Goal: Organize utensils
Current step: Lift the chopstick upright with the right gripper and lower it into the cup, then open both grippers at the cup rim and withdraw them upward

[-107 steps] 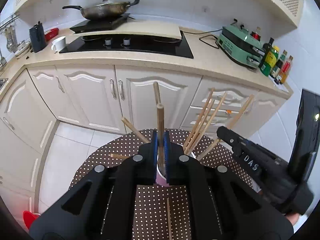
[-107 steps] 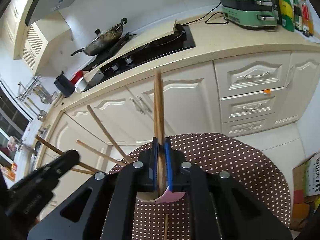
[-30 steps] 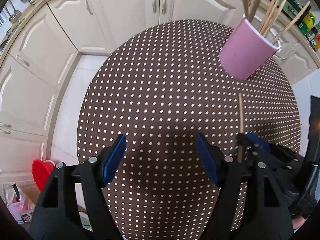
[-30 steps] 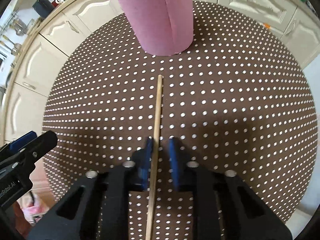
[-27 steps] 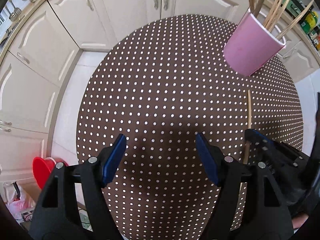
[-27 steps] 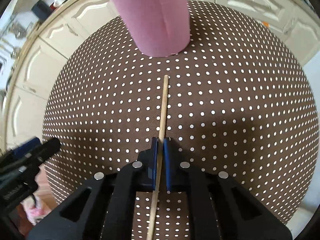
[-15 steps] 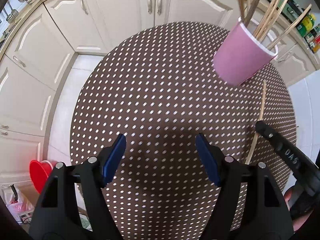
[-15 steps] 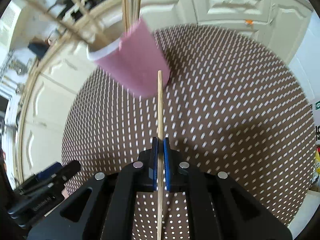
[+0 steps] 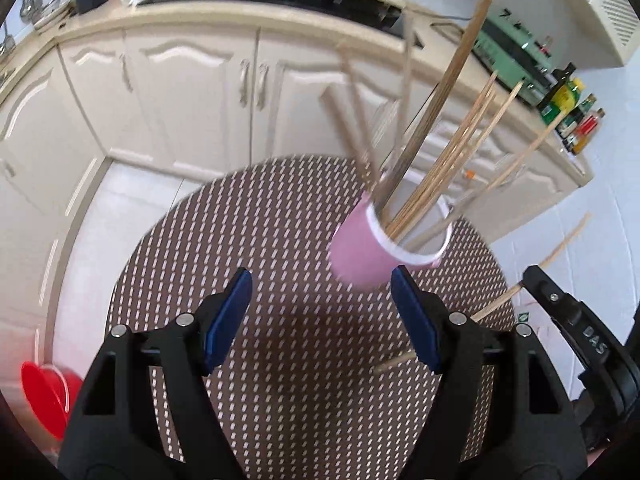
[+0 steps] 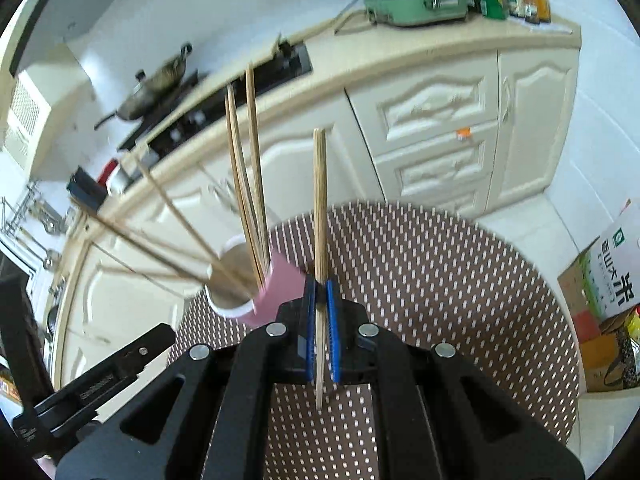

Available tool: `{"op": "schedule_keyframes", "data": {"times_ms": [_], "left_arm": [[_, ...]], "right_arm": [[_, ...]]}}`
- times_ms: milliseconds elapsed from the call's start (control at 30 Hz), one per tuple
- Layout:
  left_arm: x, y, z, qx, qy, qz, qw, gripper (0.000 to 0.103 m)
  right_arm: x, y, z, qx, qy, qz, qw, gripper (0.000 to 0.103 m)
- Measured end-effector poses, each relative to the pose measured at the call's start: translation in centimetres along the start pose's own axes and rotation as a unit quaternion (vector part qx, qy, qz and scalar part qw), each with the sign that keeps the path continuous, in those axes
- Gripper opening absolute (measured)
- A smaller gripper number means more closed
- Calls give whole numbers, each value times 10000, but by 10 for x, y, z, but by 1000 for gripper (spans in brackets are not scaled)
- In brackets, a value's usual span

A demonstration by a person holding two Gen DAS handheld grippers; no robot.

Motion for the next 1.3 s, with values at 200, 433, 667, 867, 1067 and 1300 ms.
{"op": "schedule_keyframes", "data": {"times_ms": [200,433,667,867,1067,1300], "left_arm": [[-9,21,19,63,-228,-3,9997,62],[-9,21,53,482,43,-97,9988,41],[-9,29,65,591,-202,-233,9978,15],[-9,29,68,581,-183,-252,9978,15],[-7,30,70,584,-164,-292,9977,15],[-8,31,72,596,-109,-275,9978,15]], "right_arm": [[-4,32,-14,-432,36,102,9990,5],[-9,47,-21,-757,85,184,9969,5],[-7,62,-40,-977,273,197,9946,5],[6,75,-57,-1230,520,81,9910,5],[27,74,-37,-1104,519,-192,9923,5],[47,55,5,-614,434,-462,9961,5]]}}
Point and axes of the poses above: each gripper's, at about its wrist camera, not at the fingertips, and z roughly the way its jaws point, x to its left, y to its top, the point moved 2 cm from there along z, roughly the way its jaws point, and after that the axes turned 15 degrees about -y, right-handed, at the moved point
